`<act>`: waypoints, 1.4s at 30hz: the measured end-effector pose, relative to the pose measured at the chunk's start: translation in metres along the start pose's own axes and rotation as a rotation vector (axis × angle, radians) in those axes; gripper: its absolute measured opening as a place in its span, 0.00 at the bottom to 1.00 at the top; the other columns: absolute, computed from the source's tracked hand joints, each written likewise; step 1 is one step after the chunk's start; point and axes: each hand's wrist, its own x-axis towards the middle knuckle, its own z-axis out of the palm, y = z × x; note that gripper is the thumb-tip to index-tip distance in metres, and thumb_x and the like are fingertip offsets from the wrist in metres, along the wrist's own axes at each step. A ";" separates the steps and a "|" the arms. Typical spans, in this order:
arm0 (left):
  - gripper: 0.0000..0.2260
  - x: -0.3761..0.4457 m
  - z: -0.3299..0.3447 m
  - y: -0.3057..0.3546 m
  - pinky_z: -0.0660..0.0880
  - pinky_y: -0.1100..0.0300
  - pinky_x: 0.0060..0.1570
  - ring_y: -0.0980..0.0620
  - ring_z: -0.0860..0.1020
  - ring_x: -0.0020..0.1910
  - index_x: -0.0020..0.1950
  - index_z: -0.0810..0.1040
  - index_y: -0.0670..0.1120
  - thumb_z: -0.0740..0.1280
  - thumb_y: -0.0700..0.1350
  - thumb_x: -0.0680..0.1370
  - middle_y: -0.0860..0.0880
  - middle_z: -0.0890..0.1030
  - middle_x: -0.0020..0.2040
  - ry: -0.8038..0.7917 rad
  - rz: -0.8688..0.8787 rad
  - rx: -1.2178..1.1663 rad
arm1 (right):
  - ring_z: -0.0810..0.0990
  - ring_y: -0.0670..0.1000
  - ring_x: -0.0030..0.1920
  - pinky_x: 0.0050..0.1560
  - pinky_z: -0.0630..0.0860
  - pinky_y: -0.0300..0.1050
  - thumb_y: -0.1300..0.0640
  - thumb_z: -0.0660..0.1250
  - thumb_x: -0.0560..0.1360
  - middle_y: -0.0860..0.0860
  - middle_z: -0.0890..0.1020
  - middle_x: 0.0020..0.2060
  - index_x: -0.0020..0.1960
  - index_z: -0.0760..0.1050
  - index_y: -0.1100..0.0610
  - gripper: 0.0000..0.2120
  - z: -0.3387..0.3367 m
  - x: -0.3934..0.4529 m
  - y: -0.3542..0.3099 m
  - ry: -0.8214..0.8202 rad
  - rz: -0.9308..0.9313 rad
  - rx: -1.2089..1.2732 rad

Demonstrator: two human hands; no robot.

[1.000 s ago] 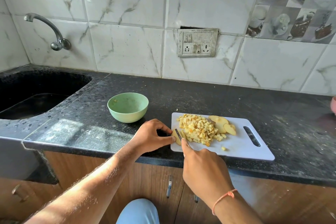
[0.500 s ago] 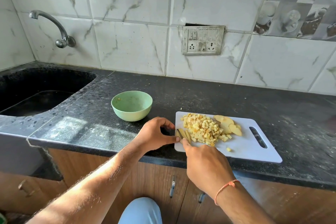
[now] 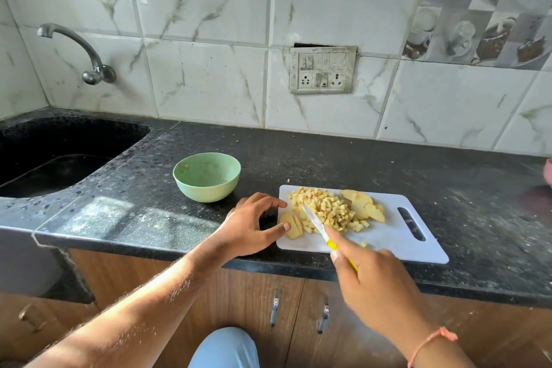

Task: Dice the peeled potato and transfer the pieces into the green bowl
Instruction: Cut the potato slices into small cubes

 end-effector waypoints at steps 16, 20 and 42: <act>0.23 0.024 0.000 -0.001 0.64 0.43 0.74 0.59 0.65 0.71 0.68 0.76 0.69 0.68 0.64 0.73 0.69 0.72 0.65 -0.176 0.151 0.048 | 0.58 0.45 0.28 0.30 0.61 0.31 0.58 0.63 0.85 0.44 0.59 0.27 0.72 0.75 0.39 0.20 0.024 0.040 0.071 0.148 0.165 0.732; 0.20 0.030 0.001 -0.003 0.66 0.41 0.73 0.57 0.66 0.69 0.65 0.78 0.68 0.69 0.63 0.73 0.69 0.74 0.63 -0.197 0.150 0.036 | 0.56 0.48 0.30 0.29 0.60 0.35 0.57 0.63 0.85 0.46 0.59 0.28 0.72 0.75 0.39 0.20 0.026 0.038 0.075 0.155 0.171 0.756; 0.11 0.032 0.008 -0.008 0.71 0.58 0.58 0.63 0.70 0.61 0.47 0.80 0.60 0.71 0.63 0.70 0.63 0.79 0.52 -0.090 0.059 -0.072 | 0.53 0.55 0.30 0.26 0.62 0.36 0.56 0.63 0.85 0.53 0.55 0.30 0.69 0.77 0.33 0.20 0.025 0.037 0.078 0.183 0.203 0.856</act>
